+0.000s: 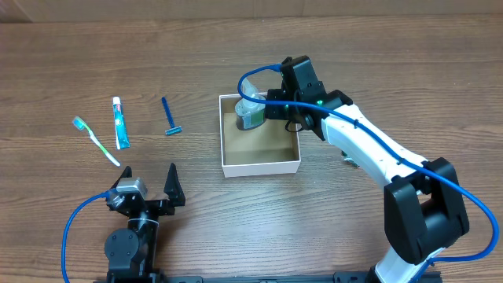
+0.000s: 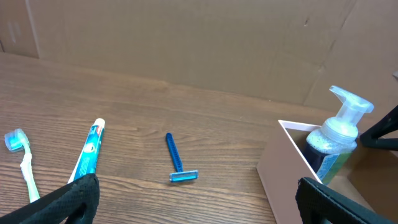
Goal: Pack container
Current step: 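Push the bottle to the box's back-left corner and release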
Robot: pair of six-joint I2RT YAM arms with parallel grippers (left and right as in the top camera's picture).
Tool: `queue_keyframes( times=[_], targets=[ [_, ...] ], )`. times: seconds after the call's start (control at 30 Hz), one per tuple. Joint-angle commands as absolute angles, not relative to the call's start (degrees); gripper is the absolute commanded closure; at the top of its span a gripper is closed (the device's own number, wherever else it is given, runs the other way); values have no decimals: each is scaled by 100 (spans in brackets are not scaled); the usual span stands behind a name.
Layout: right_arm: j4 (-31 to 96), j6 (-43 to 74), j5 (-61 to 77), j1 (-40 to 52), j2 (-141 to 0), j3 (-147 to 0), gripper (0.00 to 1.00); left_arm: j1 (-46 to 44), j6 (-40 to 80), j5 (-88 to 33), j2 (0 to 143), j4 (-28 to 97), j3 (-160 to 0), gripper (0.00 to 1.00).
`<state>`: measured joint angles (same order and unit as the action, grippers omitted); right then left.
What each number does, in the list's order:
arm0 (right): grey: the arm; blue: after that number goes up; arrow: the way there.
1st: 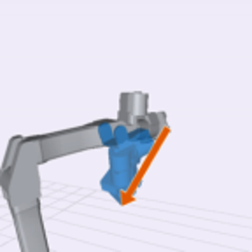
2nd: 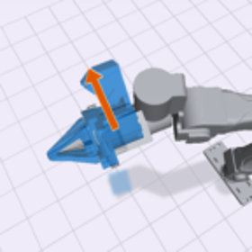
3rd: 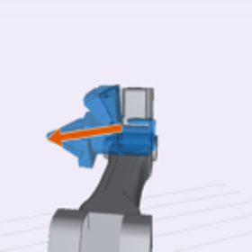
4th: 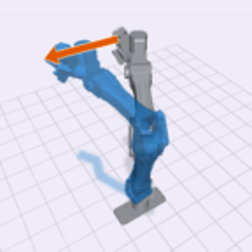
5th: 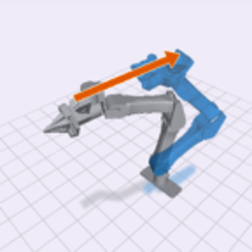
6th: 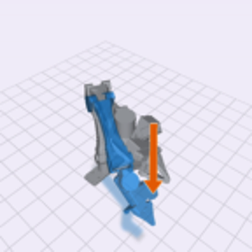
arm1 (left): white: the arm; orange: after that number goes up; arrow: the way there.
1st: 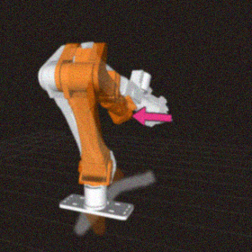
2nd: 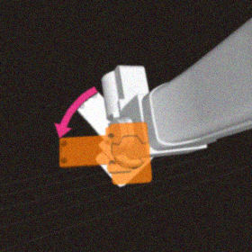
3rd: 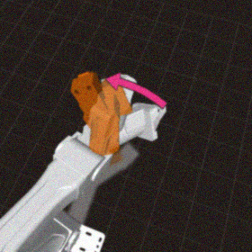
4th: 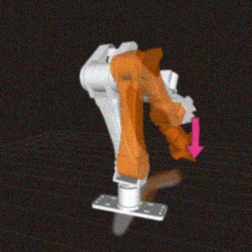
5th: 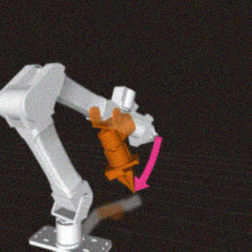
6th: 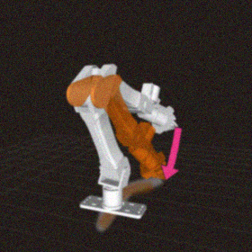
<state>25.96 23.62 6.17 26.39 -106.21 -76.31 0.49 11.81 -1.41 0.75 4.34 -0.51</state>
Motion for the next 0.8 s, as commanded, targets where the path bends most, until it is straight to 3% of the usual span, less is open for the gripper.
queue_keyframes(
  times=[0.0, 0.77],
  targets=[
    [2250, 2405, 650, 2665, -10665, -7397, 96, 84, 1179, -104, 25, 443, -27, 0],
    [1417, 2497, 1219, 2965, -11113, -7168, 96, 84, 1179, -106, 27, 443, -27, 0]
  ],
)
